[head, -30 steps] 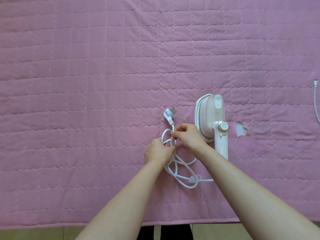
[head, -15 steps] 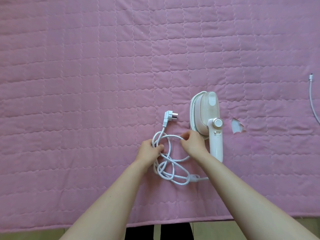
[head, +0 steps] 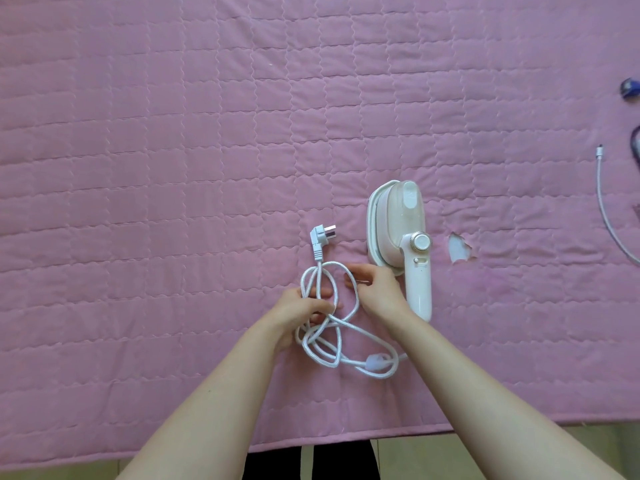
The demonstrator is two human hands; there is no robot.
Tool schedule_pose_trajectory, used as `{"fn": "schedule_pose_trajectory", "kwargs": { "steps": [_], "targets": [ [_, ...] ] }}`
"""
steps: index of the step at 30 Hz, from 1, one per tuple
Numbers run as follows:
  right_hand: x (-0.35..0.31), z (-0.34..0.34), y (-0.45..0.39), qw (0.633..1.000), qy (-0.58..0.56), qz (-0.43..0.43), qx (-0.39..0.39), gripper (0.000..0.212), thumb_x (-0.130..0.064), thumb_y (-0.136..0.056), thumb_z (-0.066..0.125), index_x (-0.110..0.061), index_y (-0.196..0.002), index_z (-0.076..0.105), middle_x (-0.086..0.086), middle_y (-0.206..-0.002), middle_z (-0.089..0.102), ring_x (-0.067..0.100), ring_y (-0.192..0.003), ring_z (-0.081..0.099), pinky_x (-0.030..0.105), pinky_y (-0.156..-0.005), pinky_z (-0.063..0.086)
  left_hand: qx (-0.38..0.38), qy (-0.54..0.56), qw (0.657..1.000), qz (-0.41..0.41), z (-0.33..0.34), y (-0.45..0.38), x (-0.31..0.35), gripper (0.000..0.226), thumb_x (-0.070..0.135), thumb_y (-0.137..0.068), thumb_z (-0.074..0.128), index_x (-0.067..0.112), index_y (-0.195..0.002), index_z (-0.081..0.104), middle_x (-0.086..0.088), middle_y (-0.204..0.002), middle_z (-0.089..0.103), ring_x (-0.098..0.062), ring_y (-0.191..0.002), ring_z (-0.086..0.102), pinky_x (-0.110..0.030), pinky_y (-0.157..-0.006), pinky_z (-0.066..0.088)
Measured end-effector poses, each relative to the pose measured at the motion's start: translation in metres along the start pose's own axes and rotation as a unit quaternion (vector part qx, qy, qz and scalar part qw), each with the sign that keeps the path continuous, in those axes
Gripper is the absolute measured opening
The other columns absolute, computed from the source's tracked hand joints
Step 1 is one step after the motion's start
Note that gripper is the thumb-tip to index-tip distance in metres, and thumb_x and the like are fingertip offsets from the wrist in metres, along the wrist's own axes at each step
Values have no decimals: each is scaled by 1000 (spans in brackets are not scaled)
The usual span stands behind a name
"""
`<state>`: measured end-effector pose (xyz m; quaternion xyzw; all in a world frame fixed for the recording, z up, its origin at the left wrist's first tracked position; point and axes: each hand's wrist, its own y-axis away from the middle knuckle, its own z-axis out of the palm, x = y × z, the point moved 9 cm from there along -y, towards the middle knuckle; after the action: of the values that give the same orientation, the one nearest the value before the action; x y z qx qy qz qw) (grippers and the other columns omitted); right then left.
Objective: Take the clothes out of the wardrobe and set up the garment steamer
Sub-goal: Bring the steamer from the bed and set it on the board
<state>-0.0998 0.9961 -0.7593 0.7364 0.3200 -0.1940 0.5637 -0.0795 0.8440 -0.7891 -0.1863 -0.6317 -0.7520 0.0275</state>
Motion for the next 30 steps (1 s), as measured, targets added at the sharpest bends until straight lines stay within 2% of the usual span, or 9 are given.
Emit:
{"fn": "schedule_pose_trajectory", "kwargs": {
  "steps": [5,10,15,17,19,21,24,27,30],
  "targets": [
    [-18,-19,22,986,162,-32,39,45,-2,-89,45,-12,-131,56,3,-130,61,19,-124,53,25,-105,36,23,2,999,31,1,4,4,19,2,-83,67,10,-101,71,-6,-73,60,-17,-63,55,-29,-62,51],
    [-44,-40,61,972,183,-113,93,41,-2,-89,49,-13,-126,59,3,-125,63,19,-117,54,9,-87,28,74,47,995,56,-5,11,10,20,-1,-85,60,7,-102,68,-10,-79,63,-21,-66,62,-27,-57,51],
    [-44,-86,79,961,131,-116,212,27,-6,-89,53,-15,-114,63,1,-99,69,20,-92,63,18,-78,39,105,86,987,81,2,14,24,24,-11,-86,44,11,-86,54,-8,-92,72,-17,-54,68,-25,-51,56],
    [-36,-100,81,961,103,-94,238,29,-12,-89,54,-20,-117,57,-2,-93,64,20,-84,60,28,-75,42,139,90,982,91,1,13,31,21,-6,-87,51,14,-82,50,-7,-86,71,-12,-43,61,-23,-47,50],
    [-26,-107,77,964,92,-61,243,30,-22,-89,57,-21,-119,50,-1,-101,58,19,-87,57,30,-75,40,191,107,971,99,-3,9,35,21,0,-80,67,14,-85,52,-7,-78,67,-12,-40,53,-21,-42,43],
    [-17,-108,68,968,84,-18,234,39,-33,-88,61,-16,-121,47,5,-113,55,19,-96,52,28,-76,35,213,135,962,109,0,3,41,26,5,-76,73,12,-92,53,-8,-82,69,-19,-50,52,-26,-49,44],
    [-7,-103,54,977,62,40,199,52,-41,-84,66,-11,-121,45,8,-117,54,27,-107,53,29,-77,34,272,105,946,139,5,-4,55,12,15,-84,64,14,-89,53,3,-72,72,-22,-67,54,-33,-73,47],
    [0,-98,45,983,34,84,159,52,-43,-85,64,-9,-119,45,3,-103,53,24,-97,52,28,-73,32,338,41,925,168,10,-2,72,11,22,-86,58,17,-93,51,7,-66,69,-22,-72,57,-35,-81,47],
    [2,-98,41,986,18,69,148,41,-40,-91,57,-8,-114,45,1,-97,51,21,-87,46,28,-70,31,352,17,924,150,14,-14,73,16,25,-79,56,18,-92,52,4,-80,72,-29,-87,64,-42,-88,50]
  ]
}}
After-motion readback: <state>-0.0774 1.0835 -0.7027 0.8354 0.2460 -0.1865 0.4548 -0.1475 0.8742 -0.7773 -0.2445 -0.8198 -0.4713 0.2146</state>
